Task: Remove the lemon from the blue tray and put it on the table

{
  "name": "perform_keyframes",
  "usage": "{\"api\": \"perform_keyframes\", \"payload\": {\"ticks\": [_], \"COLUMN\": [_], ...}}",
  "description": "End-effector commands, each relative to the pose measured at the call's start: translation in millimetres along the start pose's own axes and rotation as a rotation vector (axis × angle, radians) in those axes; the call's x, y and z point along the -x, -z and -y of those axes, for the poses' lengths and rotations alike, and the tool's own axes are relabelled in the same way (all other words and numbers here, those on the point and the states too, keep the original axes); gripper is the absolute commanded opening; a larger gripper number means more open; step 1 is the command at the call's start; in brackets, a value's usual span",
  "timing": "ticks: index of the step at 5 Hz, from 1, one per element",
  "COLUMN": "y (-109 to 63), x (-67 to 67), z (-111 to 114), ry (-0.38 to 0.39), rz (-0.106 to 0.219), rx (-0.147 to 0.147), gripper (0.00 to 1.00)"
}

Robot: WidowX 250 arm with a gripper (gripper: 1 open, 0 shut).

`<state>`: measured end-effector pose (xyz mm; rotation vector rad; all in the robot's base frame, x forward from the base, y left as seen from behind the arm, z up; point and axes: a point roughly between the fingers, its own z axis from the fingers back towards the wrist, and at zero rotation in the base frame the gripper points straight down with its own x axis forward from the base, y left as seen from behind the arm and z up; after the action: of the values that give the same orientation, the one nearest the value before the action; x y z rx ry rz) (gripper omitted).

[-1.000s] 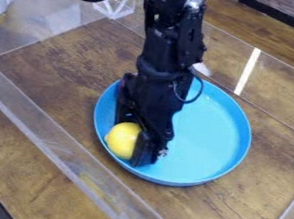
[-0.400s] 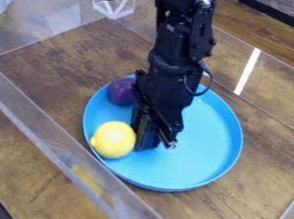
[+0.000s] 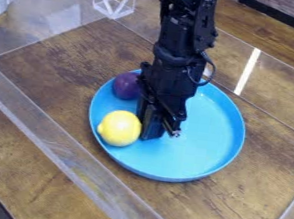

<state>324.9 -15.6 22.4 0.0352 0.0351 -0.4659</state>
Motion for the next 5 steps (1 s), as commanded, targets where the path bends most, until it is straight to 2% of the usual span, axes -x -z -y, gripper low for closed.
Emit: {"api": "perform_keyframes", "payload": {"ticks": [1, 5], "y": [6.8, 14.1], "x": [3.4, 3.8], "z": [-9.0, -9.2], "ry": [-0.004, 0.004], "rz": [-0.001, 0.002], "rx": [0.007, 0.027], "gripper": [1.00, 1.00]}}
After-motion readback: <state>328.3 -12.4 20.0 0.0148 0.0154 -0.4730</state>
